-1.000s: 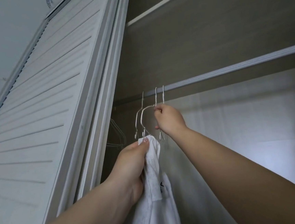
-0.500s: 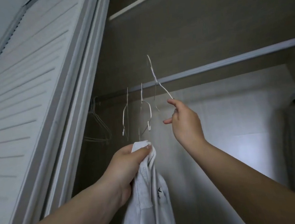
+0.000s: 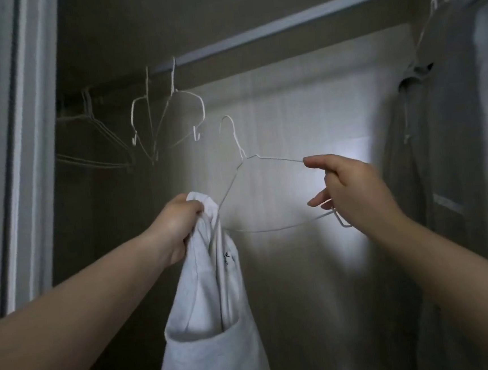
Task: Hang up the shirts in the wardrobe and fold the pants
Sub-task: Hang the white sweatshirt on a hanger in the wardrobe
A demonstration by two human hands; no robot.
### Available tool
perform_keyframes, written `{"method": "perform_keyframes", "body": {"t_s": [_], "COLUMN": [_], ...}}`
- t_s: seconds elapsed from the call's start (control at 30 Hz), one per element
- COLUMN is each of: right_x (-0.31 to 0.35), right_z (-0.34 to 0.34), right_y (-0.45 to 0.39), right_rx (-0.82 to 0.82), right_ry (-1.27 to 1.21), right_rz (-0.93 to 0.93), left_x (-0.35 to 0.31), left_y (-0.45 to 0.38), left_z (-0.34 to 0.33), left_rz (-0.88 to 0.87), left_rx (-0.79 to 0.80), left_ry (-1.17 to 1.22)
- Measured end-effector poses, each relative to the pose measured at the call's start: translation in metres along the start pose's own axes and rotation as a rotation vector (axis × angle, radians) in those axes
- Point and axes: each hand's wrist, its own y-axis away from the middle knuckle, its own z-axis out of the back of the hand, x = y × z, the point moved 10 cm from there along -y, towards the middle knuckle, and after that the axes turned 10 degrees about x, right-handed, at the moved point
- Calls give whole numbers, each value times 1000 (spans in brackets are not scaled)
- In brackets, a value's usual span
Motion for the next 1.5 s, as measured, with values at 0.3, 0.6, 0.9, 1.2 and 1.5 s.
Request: {"method": "perform_keyframes", "body": {"t_s": [0.3, 0.6, 0.9, 1.2, 1.5], "right_x": [-28, -45, -50, -65, -73], "right_z": [3, -8, -20, -44, -61], "right_y": [54, 88, 93, 94, 102], "right_rx": [37, 58, 78, 115, 90], "right_ry": [-64, -242, -321, -445, -411], "right_rz": [-17, -21, -43, -176, -144], "left_x": [93, 162, 183, 174, 155], "left_y": [11, 13, 14, 11, 7], "left_z": [-13, 65, 104, 73, 11], "left_rz": [255, 258, 309, 167, 146], "left_rx": [24, -258, -325, -131, 58], "left_ry": [164, -89, -261, -170, 212]}}
